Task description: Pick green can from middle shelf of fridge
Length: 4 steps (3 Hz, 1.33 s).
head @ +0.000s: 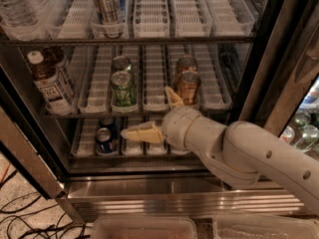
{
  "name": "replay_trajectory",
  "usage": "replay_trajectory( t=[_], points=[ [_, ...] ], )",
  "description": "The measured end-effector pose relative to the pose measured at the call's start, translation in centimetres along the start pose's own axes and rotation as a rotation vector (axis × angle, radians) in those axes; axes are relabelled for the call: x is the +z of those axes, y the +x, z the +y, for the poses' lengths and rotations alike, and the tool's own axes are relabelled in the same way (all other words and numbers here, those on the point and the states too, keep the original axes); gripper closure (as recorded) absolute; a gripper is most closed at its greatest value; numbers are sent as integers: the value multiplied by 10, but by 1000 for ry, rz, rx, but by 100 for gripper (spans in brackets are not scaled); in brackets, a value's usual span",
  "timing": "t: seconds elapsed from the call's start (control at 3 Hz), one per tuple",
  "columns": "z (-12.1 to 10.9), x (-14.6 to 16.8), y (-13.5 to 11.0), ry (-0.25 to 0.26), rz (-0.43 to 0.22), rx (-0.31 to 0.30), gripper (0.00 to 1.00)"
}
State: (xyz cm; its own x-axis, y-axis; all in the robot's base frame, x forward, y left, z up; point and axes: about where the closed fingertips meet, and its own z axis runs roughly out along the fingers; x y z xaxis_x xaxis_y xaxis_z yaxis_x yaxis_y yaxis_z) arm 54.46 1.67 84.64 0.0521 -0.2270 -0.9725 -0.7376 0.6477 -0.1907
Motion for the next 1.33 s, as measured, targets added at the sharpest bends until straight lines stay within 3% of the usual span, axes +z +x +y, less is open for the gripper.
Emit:
replay_trajectory(
  t=[0.33, 1.0, 1.33],
  points=[
    [0, 13, 1, 35, 7, 19, 7],
    [-2, 14, 1, 45, 11, 19, 16],
    [-2, 14, 1, 45, 11, 19, 29]
  ],
)
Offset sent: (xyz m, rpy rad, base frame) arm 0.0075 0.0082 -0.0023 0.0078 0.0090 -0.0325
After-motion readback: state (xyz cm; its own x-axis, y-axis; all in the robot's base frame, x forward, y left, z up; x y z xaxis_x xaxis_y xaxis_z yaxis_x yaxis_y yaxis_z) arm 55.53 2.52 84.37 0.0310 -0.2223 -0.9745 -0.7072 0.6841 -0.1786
